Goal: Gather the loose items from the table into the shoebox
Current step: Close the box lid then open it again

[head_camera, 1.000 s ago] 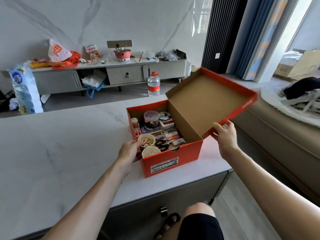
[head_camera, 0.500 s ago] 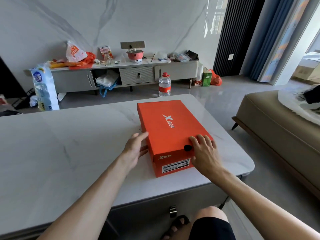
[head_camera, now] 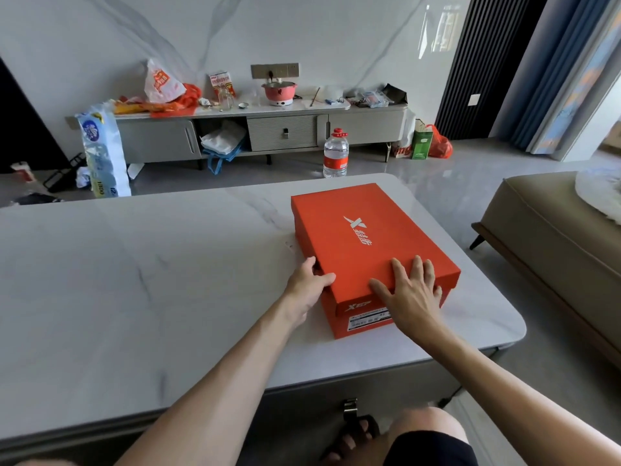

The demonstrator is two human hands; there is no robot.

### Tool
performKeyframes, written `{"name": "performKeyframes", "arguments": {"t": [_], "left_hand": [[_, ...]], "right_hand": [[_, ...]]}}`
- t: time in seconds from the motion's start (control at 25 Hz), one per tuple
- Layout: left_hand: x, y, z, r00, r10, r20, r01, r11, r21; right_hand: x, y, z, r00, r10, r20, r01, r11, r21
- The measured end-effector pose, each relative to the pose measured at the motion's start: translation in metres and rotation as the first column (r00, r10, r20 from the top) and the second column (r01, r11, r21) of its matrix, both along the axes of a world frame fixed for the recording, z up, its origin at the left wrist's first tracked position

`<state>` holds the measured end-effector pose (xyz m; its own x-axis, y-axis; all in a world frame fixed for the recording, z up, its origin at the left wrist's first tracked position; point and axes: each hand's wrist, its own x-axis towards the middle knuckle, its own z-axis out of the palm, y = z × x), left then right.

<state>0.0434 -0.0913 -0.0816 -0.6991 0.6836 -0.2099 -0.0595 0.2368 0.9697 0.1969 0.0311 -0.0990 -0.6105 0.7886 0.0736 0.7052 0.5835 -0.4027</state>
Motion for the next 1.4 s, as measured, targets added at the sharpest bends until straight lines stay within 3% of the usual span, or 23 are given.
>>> {"name": "performKeyframes", "arguments": {"t": [0.16, 0.24, 0.32, 0.4, 0.52, 0.64, 0.76, 0.88, 1.04, 1.16, 1.28, 1.4], "left_hand": [[-0.005, 0.003, 0.001, 0.955, 0.137, 0.262, -0.152, 0.988, 0.036], [-0.009, -0.003, 0.006, 0.9, 0.108, 0.423, -0.14, 0.989, 0.045], [-0.011, -0.008, 0.01, 0.87, 0.091, 0.484, -0.146, 0.986, 0.076], [-0.013, -0.009, 0.021, 0.883, 0.091, 0.46, -0.169, 0.977, 0.13], [-0.017, -0.006, 0.036, 0.927, 0.099, 0.363, -0.183, 0.962, 0.203], [-0.016, -0.004, 0.041, 0.994, 0.072, 0.082, -0.079, 0.993, 0.082], [-0.002, -0.002, 0.03, 0.98, -0.059, -0.189, 0.027, 0.985, -0.17], [0.007, 0.002, 0.02, 0.97, -0.09, -0.224, 0.04, 0.976, -0.216], [0.0, 0.007, 0.018, 0.967, -0.074, -0.245, 0.013, 0.971, -0.241], [-0.005, 0.006, 0.015, 0.968, -0.063, -0.245, 0.001, 0.969, -0.246], [-0.009, 0.007, 0.012, 0.974, -0.012, -0.228, -0.049, 0.965, -0.259], [-0.011, 0.009, 0.013, 0.975, -0.023, -0.223, -0.041, 0.96, -0.277]], "right_hand": [[0.0, -0.005, 0.006, 0.997, 0.004, 0.071, -0.009, 0.998, 0.063], [-0.002, -0.015, 0.009, 0.993, 0.055, 0.107, -0.076, 0.975, 0.207], [-0.006, -0.029, 0.013, 0.975, 0.18, 0.129, -0.214, 0.916, 0.339], [-0.014, -0.036, 0.018, 0.954, 0.27, 0.13, -0.3, 0.863, 0.406], [-0.011, -0.024, 0.04, 0.948, 0.319, 0.007, -0.284, 0.832, 0.477], [0.001, -0.005, 0.07, 0.938, 0.282, -0.203, -0.158, 0.868, 0.471], [0.006, 0.02, 0.098, 0.874, 0.107, -0.474, 0.069, 0.938, 0.34], [0.022, 0.061, 0.105, 0.7, -0.231, -0.676, 0.242, 0.967, -0.081], [0.043, 0.11, 0.067, 0.544, -0.625, -0.56, 0.285, 0.765, -0.577], [0.045, 0.128, 0.045, 0.458, -0.794, -0.4, 0.26, 0.55, -0.793], [0.044, 0.127, 0.036, 0.462, -0.833, -0.304, 0.255, 0.453, -0.854], [0.035, 0.115, 0.045, 0.525, -0.823, -0.218, 0.497, 0.504, -0.706]]}}
